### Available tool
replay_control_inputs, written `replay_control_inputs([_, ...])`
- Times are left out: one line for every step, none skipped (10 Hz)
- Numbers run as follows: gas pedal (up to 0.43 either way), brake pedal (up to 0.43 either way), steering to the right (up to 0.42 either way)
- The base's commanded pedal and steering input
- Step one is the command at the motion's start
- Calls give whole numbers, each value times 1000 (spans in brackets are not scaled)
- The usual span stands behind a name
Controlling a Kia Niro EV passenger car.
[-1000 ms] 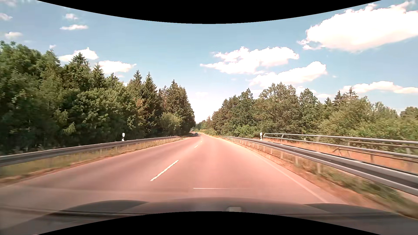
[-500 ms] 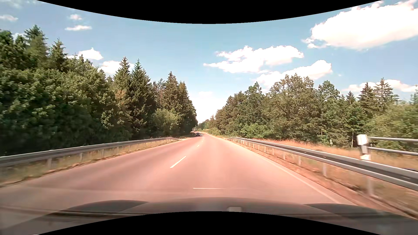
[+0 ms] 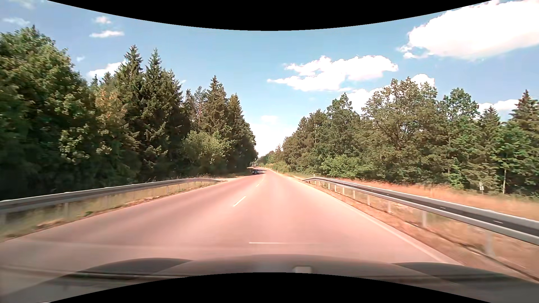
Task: Follow the waypoints while adhering to traffic rules and regulations
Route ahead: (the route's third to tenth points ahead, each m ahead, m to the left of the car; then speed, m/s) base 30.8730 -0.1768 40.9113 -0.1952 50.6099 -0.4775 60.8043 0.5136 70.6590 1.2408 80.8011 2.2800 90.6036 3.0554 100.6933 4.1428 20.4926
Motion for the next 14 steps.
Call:
replay_control_inputs([240,0,-10])
replay_control_inputs([240,0,-9])
replay_control_inputs([189,0,-9])
replay_control_inputs([150,0,-9])
replay_control_inputs([150,0,-8])
replay_control_inputs([150,0,-8])
replay_control_inputs([150,0,-8])
replay_control_inputs([150,0,-7])
replay_control_inputs([150,0,-5])
replay_control_inputs([150,0,-4])
replay_control_inputs([157,0,-3])
replay_control_inputs([169,0,-2])
replay_control_inputs([177,0,-3])
replay_control_inputs([189,0,-3])
